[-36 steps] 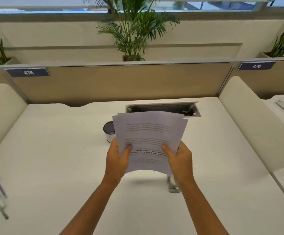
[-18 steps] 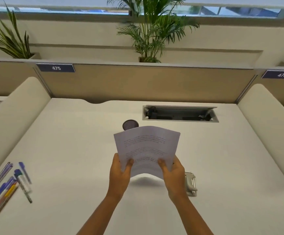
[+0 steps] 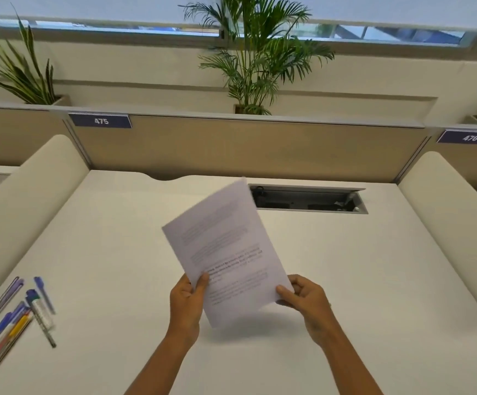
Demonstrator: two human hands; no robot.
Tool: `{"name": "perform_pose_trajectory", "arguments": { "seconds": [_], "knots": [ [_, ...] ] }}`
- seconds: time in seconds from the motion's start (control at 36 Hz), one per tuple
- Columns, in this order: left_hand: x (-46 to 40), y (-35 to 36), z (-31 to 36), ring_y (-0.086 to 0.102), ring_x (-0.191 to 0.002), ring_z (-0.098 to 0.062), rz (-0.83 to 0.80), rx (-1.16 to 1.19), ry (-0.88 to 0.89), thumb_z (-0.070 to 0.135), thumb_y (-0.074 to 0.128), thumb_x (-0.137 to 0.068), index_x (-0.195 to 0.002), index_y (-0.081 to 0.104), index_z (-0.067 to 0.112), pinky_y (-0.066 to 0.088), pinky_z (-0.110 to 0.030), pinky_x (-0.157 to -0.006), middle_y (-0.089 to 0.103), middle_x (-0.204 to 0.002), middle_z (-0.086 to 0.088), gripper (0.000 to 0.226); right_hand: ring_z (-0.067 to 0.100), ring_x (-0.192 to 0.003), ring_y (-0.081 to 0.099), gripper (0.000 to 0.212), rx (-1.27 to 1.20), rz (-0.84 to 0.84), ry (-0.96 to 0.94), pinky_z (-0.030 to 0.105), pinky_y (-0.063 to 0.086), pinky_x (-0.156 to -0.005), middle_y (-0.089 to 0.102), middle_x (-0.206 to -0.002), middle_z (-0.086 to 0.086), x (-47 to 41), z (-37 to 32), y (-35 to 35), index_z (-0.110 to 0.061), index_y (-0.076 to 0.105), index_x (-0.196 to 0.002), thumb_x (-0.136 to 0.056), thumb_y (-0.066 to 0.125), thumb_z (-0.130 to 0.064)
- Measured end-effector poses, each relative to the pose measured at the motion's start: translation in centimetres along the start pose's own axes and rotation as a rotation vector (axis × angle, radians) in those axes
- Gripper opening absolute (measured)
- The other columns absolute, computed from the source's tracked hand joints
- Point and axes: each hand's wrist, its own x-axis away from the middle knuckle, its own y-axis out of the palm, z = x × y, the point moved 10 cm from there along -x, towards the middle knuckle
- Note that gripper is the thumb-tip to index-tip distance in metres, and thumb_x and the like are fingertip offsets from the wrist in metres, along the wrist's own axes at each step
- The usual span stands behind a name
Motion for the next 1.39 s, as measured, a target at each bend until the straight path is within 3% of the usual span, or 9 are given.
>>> {"name": "perform_pose_trajectory", "arguments": {
  "seconds": [0.25, 0.5, 0.61, 0.78, 0.97, 1.06, 1.17, 1.31, 1.39],
  "knots": [
    [2.7, 4.0, 0.3, 0.075, -0.117, -0.022, -0.044, 0.338, -0.125, 0.016, 0.063, -0.104, -0.134, 0.066, 0.035, 0.06, -0.051, -0.1, 0.077, -0.129, 0.001, 0.035, 0.03, -0.113, 0.074, 0.041, -0.315, 0.043, -0.018, 0.052, 0.061, -0.093, 0.078, -0.122, 0.013, 1.9, -2.0, 5.2, -0.005, 0.068, -0.128, -0.088, 0.075, -0.01],
    [0.6, -0.4, 1.8, 0.075, -0.118, -0.023, 0.012, 0.306, -0.048, 0.0, 0.072, -0.094, -0.128, 0.069, 0.023, 0.065, -0.039, -0.094, 0.075, -0.135, -0.006, 0.041, 0.025, -0.093, 0.081, 0.018, -0.014, 0.207, -0.092, 0.031, 0.066, -0.073, 0.084, -0.102, 0.004, 1.3, -4.8, 1.1, -0.009, 0.078, -0.107, -0.089, 0.081, -0.009],
    [-1.1, -3.1, 5.0, 0.076, -0.115, -0.024, -0.126, 0.059, 0.058, 0.017, 0.076, -0.09, -0.143, 0.06, 0.025, 0.065, -0.038, -0.092, 0.077, -0.129, -0.003, 0.055, 0.022, -0.086, 0.081, 0.014, 0.095, 0.162, -0.133, 0.032, 0.067, -0.07, 0.084, -0.098, 0.002, 0.9, -6.5, -1.0, -0.011, 0.078, -0.105, -0.091, 0.079, -0.012],
    [-1.7, -1.7, 8.0, 0.079, -0.105, -0.025, -0.268, -0.146, 0.126, 0.013, 0.081, -0.09, -0.119, 0.076, 0.02, 0.066, -0.032, -0.085, 0.082, -0.115, -0.001, 0.03, 0.019, -0.086, 0.08, 0.008, 0.261, 0.148, -0.226, 0.039, 0.067, -0.076, 0.083, -0.096, -0.003, 0.3, -7.9, -1.3, -0.019, 0.08, -0.1, -0.092, 0.078, -0.021],
    [-1.3, -2.4, 5.8, 0.078, -0.093, -0.021, -0.149, -0.164, 0.146, 0.013, 0.08, -0.091, -0.091, 0.086, 0.028, 0.062, -0.038, -0.086, 0.085, -0.099, 0.0, 0.016, 0.001, -0.082, 0.077, 0.013, 0.178, 0.294, -0.249, 0.016, 0.059, -0.072, 0.082, -0.089, -0.019, 2.0, -4.8, -1.4, -0.021, 0.078, -0.103, -0.091, 0.08, -0.017],
    [-0.6, -3.7, 1.7, 0.074, -0.085, -0.015, -0.102, -0.203, 0.049, 0.012, 0.082, -0.089, -0.081, 0.087, 0.031, 0.06, -0.03, -0.081, 0.084, -0.088, 0.003, 0.021, -0.008, -0.06, 0.069, 0.012, 0.209, 0.305, -0.165, 0.007, 0.049, -0.061, 0.073, -0.062, -0.026, 2.5, -1.1, -0.8, -0.021, 0.074, -0.083, -0.09, 0.081, -0.016],
    [0.4, -4.7, -2.3, 0.073, -0.076, -0.005, -0.075, -0.26, -0.039, 0.02, 0.084, -0.089, -0.084, 0.085, 0.02, 0.055, -0.029, -0.079, 0.082, -0.083, 0.01, 0.005, 0.012, -0.069, 0.071, 0.021, 0.204, 0.274, -0.085, 0.008, 0.05, -0.062, 0.08, -0.077, -0.004, 2.7, 2.7, 0.1, -0.031, 0.072, -0.082, -0.092, 0.08, -0.015],
    [0.4, -4.4, -1.4, 0.075, -0.077, 0.002, -0.032, -0.26, -0.002, 0.012, 0.079, -0.093, -0.094, 0.08, 0.021, 0.059, -0.02, -0.073, 0.083, -0.086, 0.014, 0.009, -0.009, -0.049, 0.06, 0.034, 0.17, 0.322, -0.073, 0.005, 0.043, -0.051, 0.062, -0.049, -0.028, 2.7, 2.0, -0.4, -0.03, 0.058, -0.07, -0.093, 0.078, -0.013],
    [0.3, -4.1, -1.9, 0.074, -0.076, 0.003, -0.039, -0.281, 0.0, 0.013, 0.078, -0.094, -0.093, 0.081, 0.022, 0.059, -0.019, -0.071, 0.083, -0.085, 0.014, 0.009, -0.008, -0.055, 0.064, 0.019, 0.151, 0.333, -0.079, 0.006, 0.048, -0.057, 0.069, -0.058, -0.027, 2.5, 2.5, -0.6, -0.026, 0.067, -0.08, -0.091, 0.08, -0.016]
  ]
}}
